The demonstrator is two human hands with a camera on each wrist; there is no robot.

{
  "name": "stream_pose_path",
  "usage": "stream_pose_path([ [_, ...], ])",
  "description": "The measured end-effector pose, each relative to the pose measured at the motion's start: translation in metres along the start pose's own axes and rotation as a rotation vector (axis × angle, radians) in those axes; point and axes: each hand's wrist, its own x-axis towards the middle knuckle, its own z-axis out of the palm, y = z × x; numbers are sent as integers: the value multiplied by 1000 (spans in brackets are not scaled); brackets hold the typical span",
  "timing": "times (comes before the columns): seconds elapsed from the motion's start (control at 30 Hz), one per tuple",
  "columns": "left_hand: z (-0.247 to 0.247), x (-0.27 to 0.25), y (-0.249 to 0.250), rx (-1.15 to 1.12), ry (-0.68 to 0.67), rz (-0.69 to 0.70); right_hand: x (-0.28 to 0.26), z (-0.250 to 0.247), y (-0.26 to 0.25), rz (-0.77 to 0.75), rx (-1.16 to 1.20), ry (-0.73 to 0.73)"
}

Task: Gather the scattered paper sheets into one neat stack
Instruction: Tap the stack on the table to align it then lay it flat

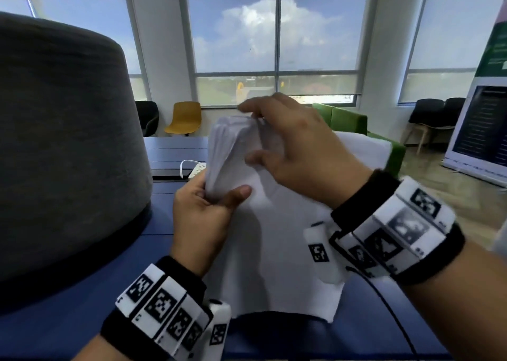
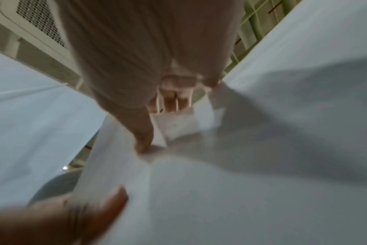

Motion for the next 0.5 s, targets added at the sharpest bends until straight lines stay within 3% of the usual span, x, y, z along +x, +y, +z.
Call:
stream_pose_path([
  [0.07, -4, 0, -6, -52, 53, -31, -23, 17, 5, 106, -185, 131],
  [0.13, -11, 3, -11, -100, 108, -59, -47, 30, 13, 311, -229, 195],
  [0.2, -16, 4, -14, -144, 150, -76, -66, 39, 22, 498, -38, 233],
  [0.27, -18, 4, -15, -184, 159, -90, -76, 41, 30, 633, 364, 288],
  [0.37, -17, 1, -18, -246, 139, -122, -83, 43, 44, 739, 857, 296],
  [0.5, -12, -3, -23, -207, 90, -147, -82, 50, 52, 683, 915, 374],
])
